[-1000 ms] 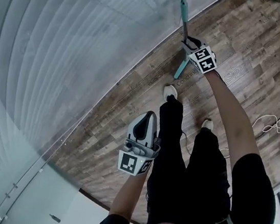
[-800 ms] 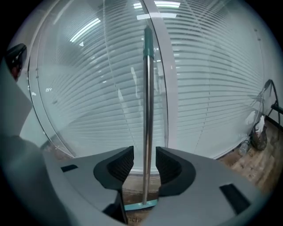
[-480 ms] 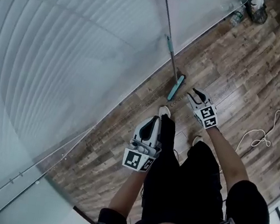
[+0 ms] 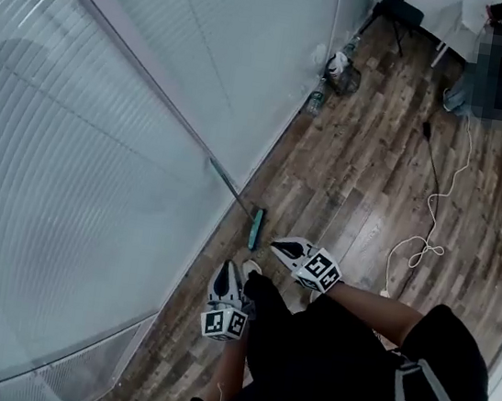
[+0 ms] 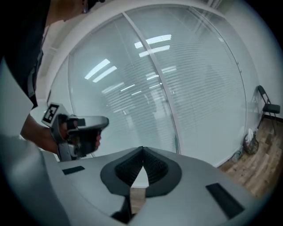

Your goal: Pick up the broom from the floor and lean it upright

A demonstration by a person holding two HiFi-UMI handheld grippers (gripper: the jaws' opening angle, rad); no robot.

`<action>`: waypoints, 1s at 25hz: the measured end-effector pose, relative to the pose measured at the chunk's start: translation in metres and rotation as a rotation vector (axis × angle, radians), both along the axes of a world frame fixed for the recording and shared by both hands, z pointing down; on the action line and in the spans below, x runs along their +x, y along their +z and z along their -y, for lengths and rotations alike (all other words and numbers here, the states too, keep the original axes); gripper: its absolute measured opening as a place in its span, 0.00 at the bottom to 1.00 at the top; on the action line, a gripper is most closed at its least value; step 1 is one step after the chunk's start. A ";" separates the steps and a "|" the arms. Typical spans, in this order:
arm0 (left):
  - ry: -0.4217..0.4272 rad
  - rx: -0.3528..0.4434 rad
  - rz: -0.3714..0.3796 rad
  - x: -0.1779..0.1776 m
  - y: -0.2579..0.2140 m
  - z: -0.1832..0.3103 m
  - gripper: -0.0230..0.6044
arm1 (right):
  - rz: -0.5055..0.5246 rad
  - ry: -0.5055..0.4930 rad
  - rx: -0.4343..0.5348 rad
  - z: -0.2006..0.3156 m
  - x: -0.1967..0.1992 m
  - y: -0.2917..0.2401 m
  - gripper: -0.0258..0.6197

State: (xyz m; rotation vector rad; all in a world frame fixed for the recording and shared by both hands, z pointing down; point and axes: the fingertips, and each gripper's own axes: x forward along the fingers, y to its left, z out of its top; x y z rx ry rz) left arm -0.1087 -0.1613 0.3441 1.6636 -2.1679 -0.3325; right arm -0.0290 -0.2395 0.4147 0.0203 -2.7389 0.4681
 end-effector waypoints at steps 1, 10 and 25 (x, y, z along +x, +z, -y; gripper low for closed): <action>0.019 0.005 0.014 0.009 -0.008 0.000 0.07 | 0.050 -0.012 0.022 -0.007 0.006 -0.024 0.07; 0.131 0.095 0.092 0.080 -0.055 0.033 0.07 | 0.259 0.033 0.122 0.007 0.076 -0.130 0.07; 0.147 0.167 0.137 0.167 -0.077 0.016 0.07 | 0.351 0.093 0.238 -0.035 0.127 -0.177 0.07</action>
